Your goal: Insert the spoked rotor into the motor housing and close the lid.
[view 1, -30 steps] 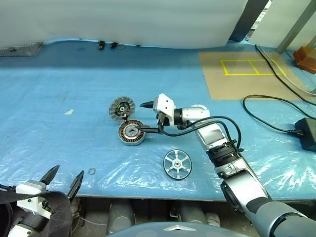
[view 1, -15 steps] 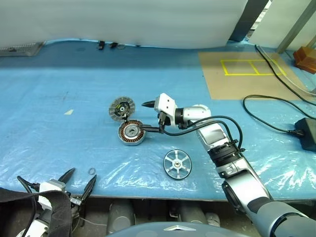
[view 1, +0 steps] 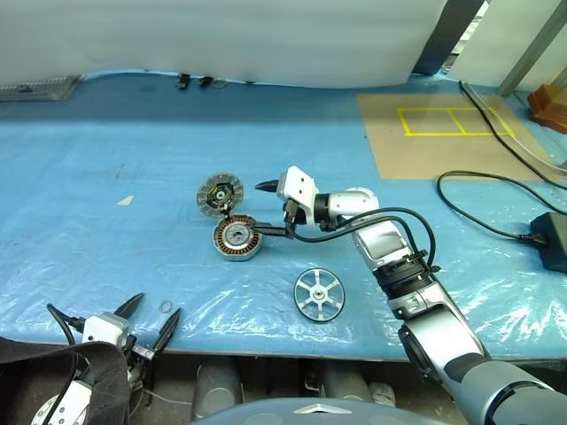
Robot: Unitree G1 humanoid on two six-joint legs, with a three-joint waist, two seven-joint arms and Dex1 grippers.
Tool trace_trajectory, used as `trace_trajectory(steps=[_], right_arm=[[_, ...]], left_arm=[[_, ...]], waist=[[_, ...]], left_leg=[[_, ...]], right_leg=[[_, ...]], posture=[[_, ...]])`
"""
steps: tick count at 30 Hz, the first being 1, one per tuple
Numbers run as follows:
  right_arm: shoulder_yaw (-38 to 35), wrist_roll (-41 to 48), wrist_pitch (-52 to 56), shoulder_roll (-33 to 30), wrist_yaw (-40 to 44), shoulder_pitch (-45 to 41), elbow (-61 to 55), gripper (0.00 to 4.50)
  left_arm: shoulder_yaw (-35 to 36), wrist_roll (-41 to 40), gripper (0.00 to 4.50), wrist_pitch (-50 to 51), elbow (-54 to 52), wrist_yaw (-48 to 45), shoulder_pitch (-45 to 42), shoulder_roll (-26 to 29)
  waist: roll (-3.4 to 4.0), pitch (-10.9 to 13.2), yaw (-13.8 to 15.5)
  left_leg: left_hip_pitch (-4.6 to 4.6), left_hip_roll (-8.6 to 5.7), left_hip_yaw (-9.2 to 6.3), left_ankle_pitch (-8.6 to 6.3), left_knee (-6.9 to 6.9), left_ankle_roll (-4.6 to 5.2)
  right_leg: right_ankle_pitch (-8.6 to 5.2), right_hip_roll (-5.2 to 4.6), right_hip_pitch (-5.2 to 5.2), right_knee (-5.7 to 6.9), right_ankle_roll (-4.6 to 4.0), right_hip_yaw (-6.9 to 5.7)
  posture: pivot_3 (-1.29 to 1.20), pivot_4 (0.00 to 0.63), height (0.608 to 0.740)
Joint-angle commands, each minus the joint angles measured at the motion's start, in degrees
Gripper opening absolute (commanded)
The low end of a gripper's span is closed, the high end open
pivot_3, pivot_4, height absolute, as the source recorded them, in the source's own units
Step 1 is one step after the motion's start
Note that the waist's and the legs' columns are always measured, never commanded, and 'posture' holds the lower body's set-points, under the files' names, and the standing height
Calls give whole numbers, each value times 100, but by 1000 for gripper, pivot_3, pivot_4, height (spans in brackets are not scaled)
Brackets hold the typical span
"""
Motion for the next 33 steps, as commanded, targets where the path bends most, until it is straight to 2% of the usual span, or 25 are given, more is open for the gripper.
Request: trace_trajectory(steps=[1,3,11,18,21,23,24,29,33], right_arm=[[-34,151,-41,7,-17,-116,-227,4475],[-38,156,-37,11,-22,-122,-224,4475],[-41,166,-40,25,-51,-159,-192,4500],[-45,155,-61,19,-63,-184,-137,4500],[-46,151,-72,12,-71,-158,-145,4500],[-58,160,-65,4,-73,-143,-146,4500],[-71,173,-57,0,-73,-134,-149,4500],[-179,315,-226,-162,32,54,-267,4500],[-305,573,64,-272,87,129,-457,4500]], left_arm=[[-15,84,4500,-64,200,10,81,74],[-22,84,4500,-81,232,23,81,80],[-39,118,1943,-131,336,91,28,86],[-24,55,1943,-181,408,34,11,125],[-40,-73,1394,-115,374,-70,0,147],[-24,-77,737,-86,338,-26,-42,161],[-24,-101,667,-57,309,-24,-59,168],[-277,-557,667,228,-365,-521,-225,398],[-312,-768,667,708,-818,-483,-622,615]], waist=[[0,0,3],[0,0,-4],[1,0,-1],[3,0,0],[3,0,-1],[3,0,1],[3,0,2],[0,0,35],[0,1,52]], left_leg=[[5,0,0,0,0,0],[12,0,0,0,-1,0],[36,0,0,0,-1,0],[37,0,0,0,-2,0],[38,0,0,0,-2,0],[38,0,0,0,-2,0],[38,0,0,0,-2,0],[36,0,0,0,-1,0],[32,-1,-1,0,0,0]], right_leg=[[0,0,4,0,0,0],[-1,0,12,0,1,0],[-15,0,35,0,26,0],[-13,0,37,0,23,1],[-13,0,37,0,23,1],[-13,0,37,0,22,1],[-13,0,37,0,22,1],[-10,0,36,0,17,1],[-1,-2,35,1,0,-1]], posture=[[0,150,740],[0,150,740],[0,150,740],[0,150,740],[0,150,740],[0,150,740],[0,150,740],[0,150,740],[0,150,740]])
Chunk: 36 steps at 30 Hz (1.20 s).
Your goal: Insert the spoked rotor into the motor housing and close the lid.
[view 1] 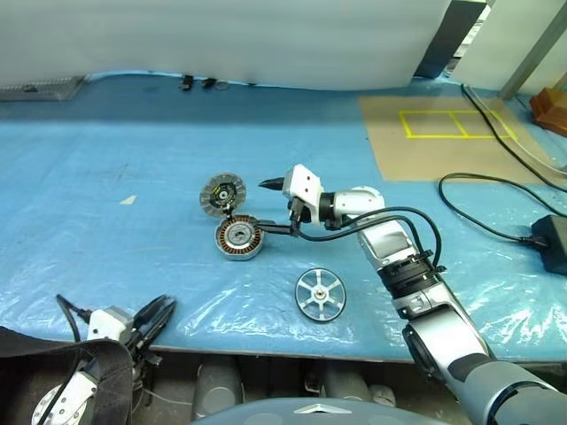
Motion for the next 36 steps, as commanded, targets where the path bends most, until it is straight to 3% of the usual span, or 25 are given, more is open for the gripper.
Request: trace_trajectory(steps=[1,9,17,36], right_arm=[[-239,346,169,-109,54,33,-439,4500],[-181,662,396,-719,699,475,-852,4500],[-8,475,359,-945,721,684,-759,4500],[26,498,550,-1018,399,847,-956,4500]], left_arm=[[17,-211,667,391,-551,23,-352,250],[-342,51,667,1730,-873,301,-1698,844],[-784,-23,667,2697,-1067,524,-2621,807],[-1394,356,667,3290,-688,687,-3390,639]], waist=[[0,0,-16],[1,0,-49],[2,-1,-62],[2,-1,-43]], left_leg=[[0,0,0,0,0,0],[-8,-5,0,1,5,1],[-22,-4,-2,2,16,1],[-47,-5,-18,3,32,2]], right_leg=[[0,1,-1,2,0,0],[2,0,-4,5,-3,0],[3,1,-6,14,-5,-2],[3,1,-8,14,-5,-12]], posture=[[0,150,740],[0,150,740],[0,150,740],[0,150,740]])
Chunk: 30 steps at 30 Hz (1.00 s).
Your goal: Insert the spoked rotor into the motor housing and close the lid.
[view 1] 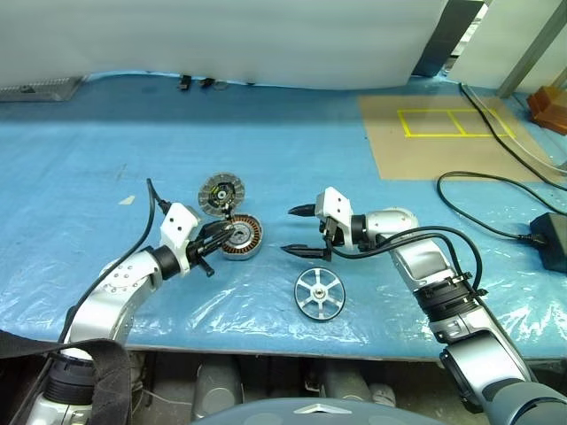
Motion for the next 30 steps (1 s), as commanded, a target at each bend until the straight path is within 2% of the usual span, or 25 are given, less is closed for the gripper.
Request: trace_trajectory(steps=[1,10,30], right_arm=[[-25,46,40,-18,-47,34,-331,4500],[-16,51,132,4,-158,121,-469,4500],[-4,55,146,32,-268,118,-477,4500]], left_arm=[[-69,82,667,5,-21,52,-65,-64],[-211,493,667,-152,219,265,-76,-237],[-238,472,667,-25,305,134,-169,-316]], waist=[[0,0,-3],[0,0,3],[1,0,0]], left_leg=[[-3,0,0,0,-2,0],[-4,0,-2,0,-1,0],[-5,0,-9,0,-6,0]], right_leg=[[0,0,0,-1,0,0],[0,0,-1,-2,0,-2],[0,0,-3,-10,1,-8]], posture=[[0,150,740],[0,150,740],[0,150,740]])
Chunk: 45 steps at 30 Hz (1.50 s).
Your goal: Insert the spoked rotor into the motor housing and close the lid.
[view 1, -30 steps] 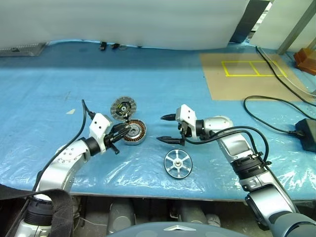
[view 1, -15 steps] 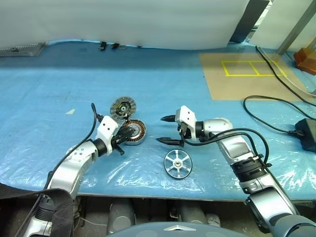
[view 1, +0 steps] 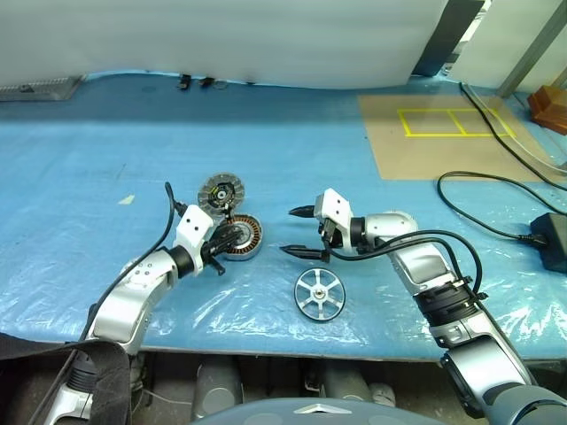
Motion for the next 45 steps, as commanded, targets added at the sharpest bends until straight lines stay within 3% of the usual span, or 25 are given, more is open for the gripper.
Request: trace_trajectory(steps=[1,24,32,38,41,45], right_arm=[[-20,53,-4,23,-33,-13,-273,4500],[-12,35,-72,27,-91,-49,-195,4500],[-37,-1,-191,-1,-100,-84,-67,4500],[23,-25,-228,18,-109,-18,-86,4500],[73,-68,-285,31,-106,-28,-51,4500],[66,-56,-287,46,-121,-52,-31,4500]], left_arm=[[-22,5,667,-30,-42,-66,-36,7],[-19,-80,667,134,-45,-106,35,-35],[269,-264,3322,186,-185,106,7,-124],[616,-615,3322,363,-444,175,-77,-146],[656,-720,2701,401,-465,206,-166,-216],[546,-673,1306,394,-438,231,-206,-281]], waist=[[0,0,1],[1,1,2],[2,1,-1],[2,2,1],[2,1,2],[2,2,2]], left_leg=[[0,0,0,0,-2,0],[1,-1,-1,0,-13,0],[0,-1,0,0,-16,0],[0,0,0,0,-19,0],[-2,-1,-1,0,-20,0],[-3,-1,-1,0,-24,0]], right_leg=[[0,0,-1,-1,0,0],[0,0,-2,-15,0,-2],[0,0,-2,-17,1,-2],[0,1,-4,-25,0,-5],[0,0,-4,-31,0,-6],[0,0,-5,-35,0,-6]], posture=[[0,150,740],[0,150,740],[0,150,740],[0,150,740],[0,150,740],[0,150,740]])
